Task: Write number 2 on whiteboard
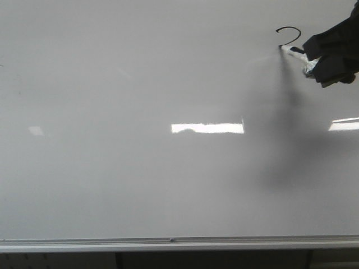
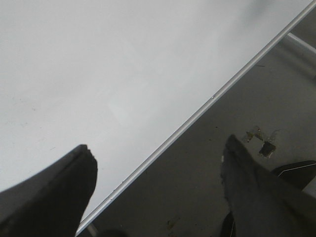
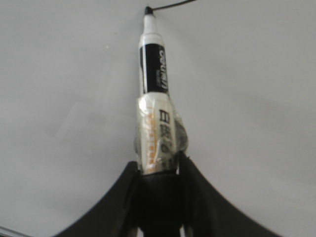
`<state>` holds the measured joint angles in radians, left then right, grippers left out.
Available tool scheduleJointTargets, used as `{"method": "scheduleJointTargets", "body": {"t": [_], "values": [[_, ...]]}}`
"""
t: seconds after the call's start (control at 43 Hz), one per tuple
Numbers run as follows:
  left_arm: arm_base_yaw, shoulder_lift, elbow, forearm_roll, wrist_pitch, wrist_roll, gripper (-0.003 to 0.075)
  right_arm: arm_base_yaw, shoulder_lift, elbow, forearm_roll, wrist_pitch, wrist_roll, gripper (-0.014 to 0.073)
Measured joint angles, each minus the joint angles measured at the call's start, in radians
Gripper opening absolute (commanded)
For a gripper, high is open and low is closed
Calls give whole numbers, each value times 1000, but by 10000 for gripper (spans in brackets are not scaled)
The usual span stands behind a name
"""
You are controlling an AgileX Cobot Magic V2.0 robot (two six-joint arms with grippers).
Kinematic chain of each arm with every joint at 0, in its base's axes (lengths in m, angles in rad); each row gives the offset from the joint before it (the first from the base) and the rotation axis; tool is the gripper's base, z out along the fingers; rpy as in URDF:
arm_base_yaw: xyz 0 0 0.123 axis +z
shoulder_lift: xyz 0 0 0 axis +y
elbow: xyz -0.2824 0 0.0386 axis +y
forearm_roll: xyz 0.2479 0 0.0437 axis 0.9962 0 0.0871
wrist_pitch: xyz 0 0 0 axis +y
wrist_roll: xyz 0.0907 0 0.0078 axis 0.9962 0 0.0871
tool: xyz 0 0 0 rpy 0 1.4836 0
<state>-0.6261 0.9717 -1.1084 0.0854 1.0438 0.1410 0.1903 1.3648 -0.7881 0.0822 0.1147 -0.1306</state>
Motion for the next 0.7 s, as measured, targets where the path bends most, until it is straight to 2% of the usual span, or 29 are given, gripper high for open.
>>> {"method": "scheduleJointTargets", "body": {"t": [0.186, 0.372, 0.698], "values": [[0, 0, 0, 0, 0, 0, 512, -8, 4, 0, 0, 9, -2, -60], [0, 0, 0, 0, 0, 0, 512, -78, 4, 0, 0, 61, -2, -60], [0, 0, 0, 0, 0, 0, 512, -87, -32, 0, 0, 81, -2, -60]]}}
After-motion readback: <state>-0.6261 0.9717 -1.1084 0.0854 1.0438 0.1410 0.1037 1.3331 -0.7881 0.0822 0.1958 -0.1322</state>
